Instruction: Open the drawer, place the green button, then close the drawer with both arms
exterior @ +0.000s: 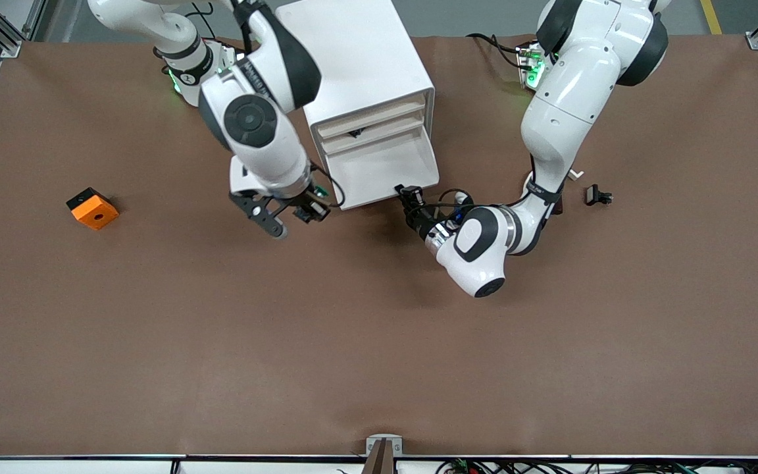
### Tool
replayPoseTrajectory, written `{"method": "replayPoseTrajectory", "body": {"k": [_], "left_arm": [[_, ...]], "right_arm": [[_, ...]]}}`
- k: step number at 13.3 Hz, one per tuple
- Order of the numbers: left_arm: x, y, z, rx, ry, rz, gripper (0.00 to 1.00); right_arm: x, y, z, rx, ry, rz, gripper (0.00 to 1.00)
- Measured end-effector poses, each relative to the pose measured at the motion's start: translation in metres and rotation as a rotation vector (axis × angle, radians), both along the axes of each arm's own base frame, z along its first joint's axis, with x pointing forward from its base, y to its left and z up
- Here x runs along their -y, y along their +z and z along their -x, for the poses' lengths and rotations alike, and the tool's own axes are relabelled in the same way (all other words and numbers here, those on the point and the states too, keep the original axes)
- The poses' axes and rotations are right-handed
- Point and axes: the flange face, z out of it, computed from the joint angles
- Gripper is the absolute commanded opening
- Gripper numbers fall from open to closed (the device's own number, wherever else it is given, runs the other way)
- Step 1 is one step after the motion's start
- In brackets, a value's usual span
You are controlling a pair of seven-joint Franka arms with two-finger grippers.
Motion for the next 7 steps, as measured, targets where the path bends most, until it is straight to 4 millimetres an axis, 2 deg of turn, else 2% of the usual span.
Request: {"method": "replayPoseTrajectory", "body": {"k": [1, 2, 5, 7], "left_arm": [[0.0, 0.001, -0.001, 0.005, 0.0, 0.0, 0.82], [0.001, 0.004, -0.008, 0.029, 0.019, 0.01, 1.0], [-0.003, 0.028, -0.037, 0.106, 0.058, 0.049, 1.0], [-0.004, 0.045, -0.053, 0.145, 0.073, 0.07, 1.0]], "right_arm": [[-0.015, -0.001, 0.012, -0.002, -0.008, 0.004, 0.0], [-0.027, -0.003, 0.022, -0.005, -0.009, 0.008, 0.0], [-0.053, -0.016, 0.047, -0.009, 0.033, 0.015, 0.0], [-0.063, -0.032, 0.059, 0.002, 0.056, 0.009, 0.0]]}}
